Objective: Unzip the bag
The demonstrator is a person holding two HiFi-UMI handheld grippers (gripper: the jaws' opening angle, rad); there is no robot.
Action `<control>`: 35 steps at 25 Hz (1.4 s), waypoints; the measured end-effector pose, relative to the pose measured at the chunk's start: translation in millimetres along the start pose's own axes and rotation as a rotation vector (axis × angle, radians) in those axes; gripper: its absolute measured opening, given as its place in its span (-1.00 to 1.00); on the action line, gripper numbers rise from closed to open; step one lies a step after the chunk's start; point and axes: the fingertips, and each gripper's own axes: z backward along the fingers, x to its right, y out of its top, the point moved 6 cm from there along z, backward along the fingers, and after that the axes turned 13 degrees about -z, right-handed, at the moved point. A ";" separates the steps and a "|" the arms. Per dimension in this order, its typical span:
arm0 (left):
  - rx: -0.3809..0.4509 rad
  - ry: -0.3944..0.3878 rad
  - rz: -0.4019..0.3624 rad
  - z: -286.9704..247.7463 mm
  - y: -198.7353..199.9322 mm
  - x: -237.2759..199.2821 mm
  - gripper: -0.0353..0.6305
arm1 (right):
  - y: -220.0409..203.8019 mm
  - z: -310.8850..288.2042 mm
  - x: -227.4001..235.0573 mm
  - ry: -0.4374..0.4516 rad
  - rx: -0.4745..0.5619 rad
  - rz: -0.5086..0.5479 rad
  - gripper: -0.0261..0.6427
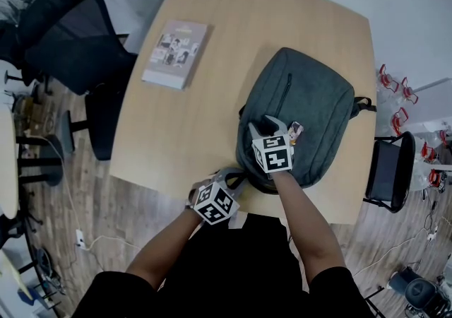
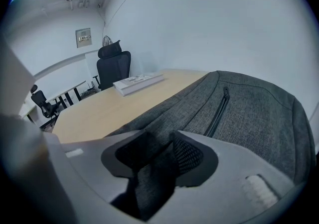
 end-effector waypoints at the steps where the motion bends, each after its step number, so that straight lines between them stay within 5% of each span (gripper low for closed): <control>1: 0.003 0.004 0.008 0.0 -0.2 -0.5 -0.82 | 1.3 1.1 0.0 0.018 -0.004 -0.009 -0.41; 6: 0.005 0.015 0.010 0.9 -0.9 -1.7 -0.81 | 8.8 37.4 -5.3 0.218 -0.002 0.003 -0.23; 12: 0.025 -0.004 0.033 0.1 -4.8 -4.7 -0.82 | -21.9 123.6 -7.5 0.443 -0.071 0.253 -0.26; 19: 0.024 -0.011 0.043 0.6 -4.9 -8.6 -0.82 | -108.4 176.0 13.0 0.318 -0.323 0.695 -0.34; 27: -0.022 0.075 0.123 3.9 1.1 -5.3 -0.82 | -115.9 166.5 -1.2 0.337 -0.209 0.671 -0.36; 30: -0.051 0.102 0.187 3.3 -0.1 -2.3 -0.82 | -118.1 152.2 -5.5 0.288 -0.226 0.728 -0.72; 35: -0.092 0.118 0.223 3.2 1.1 -1.6 -0.82 | -122.2 149.4 -8.1 0.270 -0.211 0.770 -0.75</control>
